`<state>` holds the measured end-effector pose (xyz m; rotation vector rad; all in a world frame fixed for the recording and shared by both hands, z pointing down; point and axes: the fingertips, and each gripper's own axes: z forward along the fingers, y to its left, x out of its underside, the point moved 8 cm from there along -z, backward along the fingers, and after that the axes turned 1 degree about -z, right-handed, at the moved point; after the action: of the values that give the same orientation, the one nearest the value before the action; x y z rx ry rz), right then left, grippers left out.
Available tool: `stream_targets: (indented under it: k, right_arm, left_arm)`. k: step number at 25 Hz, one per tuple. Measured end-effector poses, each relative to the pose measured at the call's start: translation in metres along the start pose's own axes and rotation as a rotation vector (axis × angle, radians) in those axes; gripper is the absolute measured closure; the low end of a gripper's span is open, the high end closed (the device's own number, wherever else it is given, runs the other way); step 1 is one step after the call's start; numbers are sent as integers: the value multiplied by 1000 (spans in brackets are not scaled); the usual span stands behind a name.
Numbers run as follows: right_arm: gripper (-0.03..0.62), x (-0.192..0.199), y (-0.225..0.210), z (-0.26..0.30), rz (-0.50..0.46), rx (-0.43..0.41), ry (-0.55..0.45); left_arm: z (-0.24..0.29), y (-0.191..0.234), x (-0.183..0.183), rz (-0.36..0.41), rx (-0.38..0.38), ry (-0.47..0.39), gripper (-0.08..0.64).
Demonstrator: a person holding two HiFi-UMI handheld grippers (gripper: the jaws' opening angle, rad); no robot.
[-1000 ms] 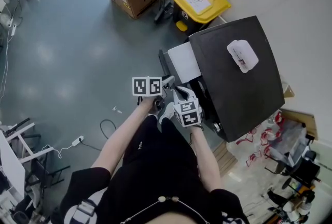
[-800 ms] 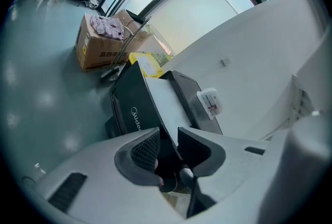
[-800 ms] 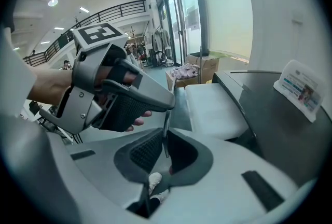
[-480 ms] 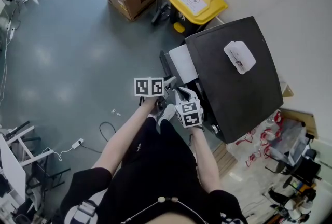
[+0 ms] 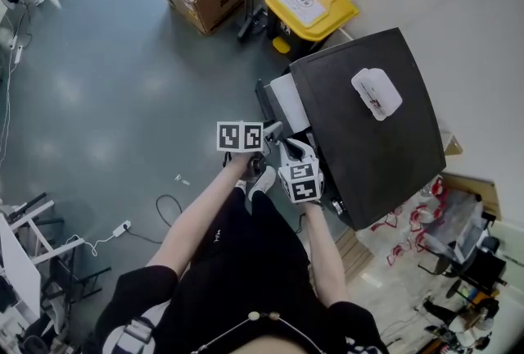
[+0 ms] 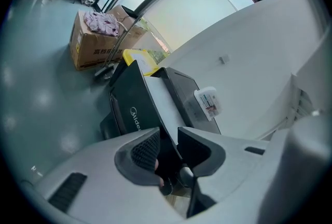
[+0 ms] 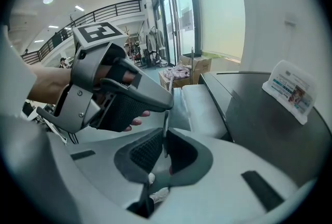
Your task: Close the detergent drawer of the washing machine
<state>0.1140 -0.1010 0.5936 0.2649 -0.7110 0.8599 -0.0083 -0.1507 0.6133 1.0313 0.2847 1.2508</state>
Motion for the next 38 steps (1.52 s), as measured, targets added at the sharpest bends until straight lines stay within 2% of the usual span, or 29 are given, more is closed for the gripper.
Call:
stream_targets:
  k: [20,32,38]
  right_arm:
    - [560,-2,-20,-3,14,105,31]
    - [560,-2,-36,-4,25,170,39]
    - [560,-2,-39,-3,8,187,45]
  left_arm:
    - [25,-14,-11,-6,12,32,459]
    - [44,-25,-17,6,-6,46,459]
    - [48,-26,-19,-12,-13,55,459]
